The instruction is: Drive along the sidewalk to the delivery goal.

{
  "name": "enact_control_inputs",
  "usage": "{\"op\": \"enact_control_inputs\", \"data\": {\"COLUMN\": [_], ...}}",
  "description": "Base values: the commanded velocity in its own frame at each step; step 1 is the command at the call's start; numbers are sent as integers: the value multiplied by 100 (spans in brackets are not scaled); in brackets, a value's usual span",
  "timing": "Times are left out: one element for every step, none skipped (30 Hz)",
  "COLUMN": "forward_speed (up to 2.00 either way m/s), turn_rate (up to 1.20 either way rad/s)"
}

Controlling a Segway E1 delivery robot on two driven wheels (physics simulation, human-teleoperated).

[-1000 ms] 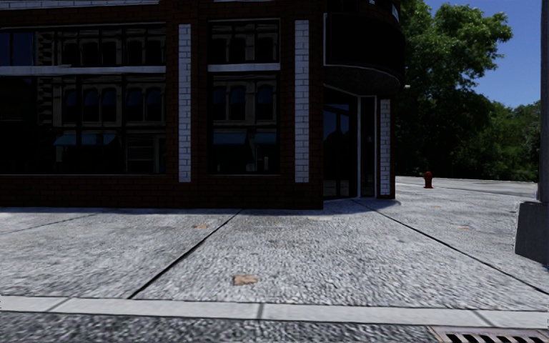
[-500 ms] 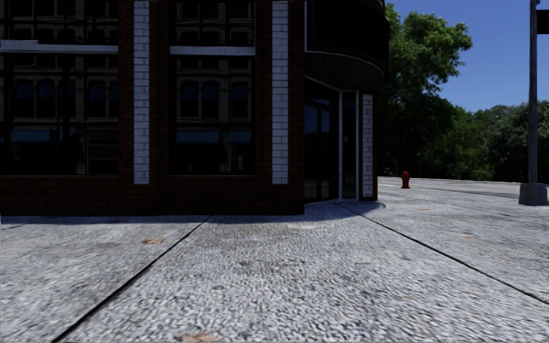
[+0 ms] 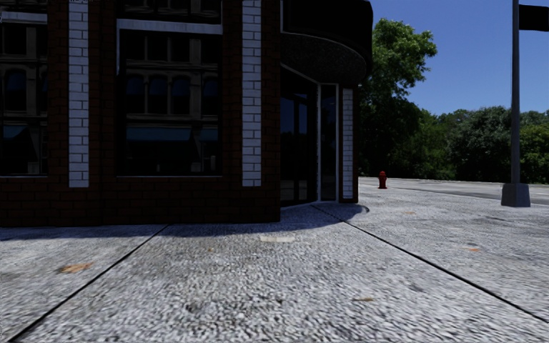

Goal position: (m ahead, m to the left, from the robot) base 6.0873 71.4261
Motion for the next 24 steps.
{"op": "enact_control_inputs", "data": {"forward_speed": [143,143,143,143,143,143,143,143,143,143,143,143,143,143,143,143,143,143,143,143,143,143,143,143], "turn_rate": [0,0,-33,-63,-104,-120,-120,-120,-120,-120,-120,-83,-79,-78,-78,-77,-77,-77,-77,-77,-77,-77,-77,-77]}}
